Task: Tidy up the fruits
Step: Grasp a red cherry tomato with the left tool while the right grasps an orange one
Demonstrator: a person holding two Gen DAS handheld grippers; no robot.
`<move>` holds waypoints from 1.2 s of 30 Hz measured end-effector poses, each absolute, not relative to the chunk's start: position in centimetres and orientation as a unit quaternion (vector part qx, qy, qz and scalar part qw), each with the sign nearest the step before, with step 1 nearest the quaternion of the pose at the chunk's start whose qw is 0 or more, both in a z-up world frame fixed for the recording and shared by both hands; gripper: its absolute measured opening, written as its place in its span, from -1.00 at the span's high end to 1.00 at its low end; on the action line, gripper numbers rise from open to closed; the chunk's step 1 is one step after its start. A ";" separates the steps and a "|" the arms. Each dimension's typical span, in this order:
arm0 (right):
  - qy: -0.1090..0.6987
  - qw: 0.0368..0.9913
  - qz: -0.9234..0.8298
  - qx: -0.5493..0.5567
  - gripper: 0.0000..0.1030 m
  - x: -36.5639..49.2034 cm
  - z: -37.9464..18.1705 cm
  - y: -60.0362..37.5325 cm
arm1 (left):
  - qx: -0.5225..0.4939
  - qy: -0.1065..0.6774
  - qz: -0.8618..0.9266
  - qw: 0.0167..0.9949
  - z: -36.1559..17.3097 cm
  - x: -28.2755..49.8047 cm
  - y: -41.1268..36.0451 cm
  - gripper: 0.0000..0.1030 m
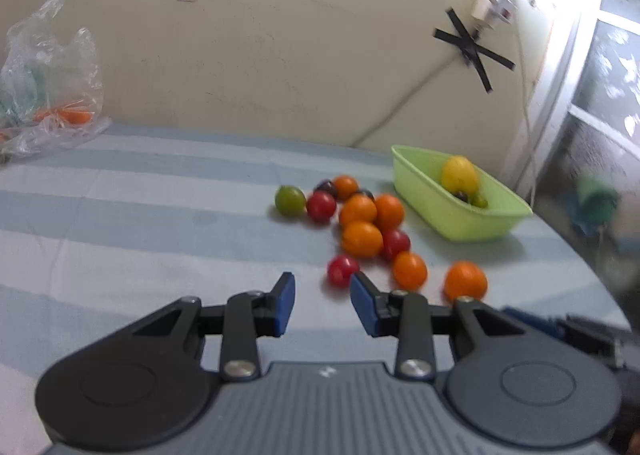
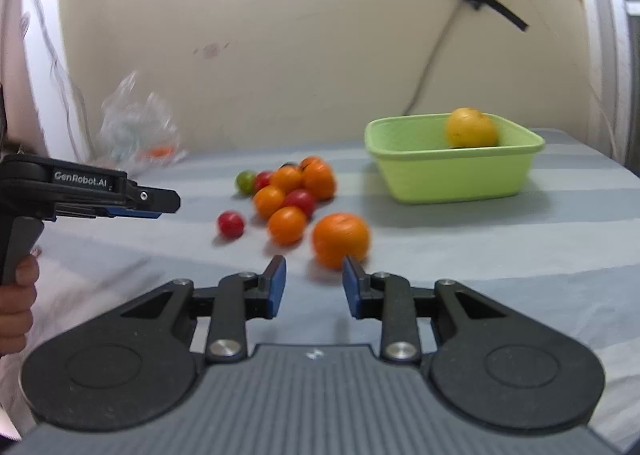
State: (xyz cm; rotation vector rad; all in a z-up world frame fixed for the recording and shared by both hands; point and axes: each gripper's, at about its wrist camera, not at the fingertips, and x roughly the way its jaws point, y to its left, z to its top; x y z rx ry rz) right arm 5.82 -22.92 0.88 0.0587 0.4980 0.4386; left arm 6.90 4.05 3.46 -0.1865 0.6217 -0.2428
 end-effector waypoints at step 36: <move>0.206 0.941 0.224 -0.146 0.43 5.8 1.3 -17.6 | -0.072 0.320 -0.204 0.923 2.3 7.0 0.1 0.50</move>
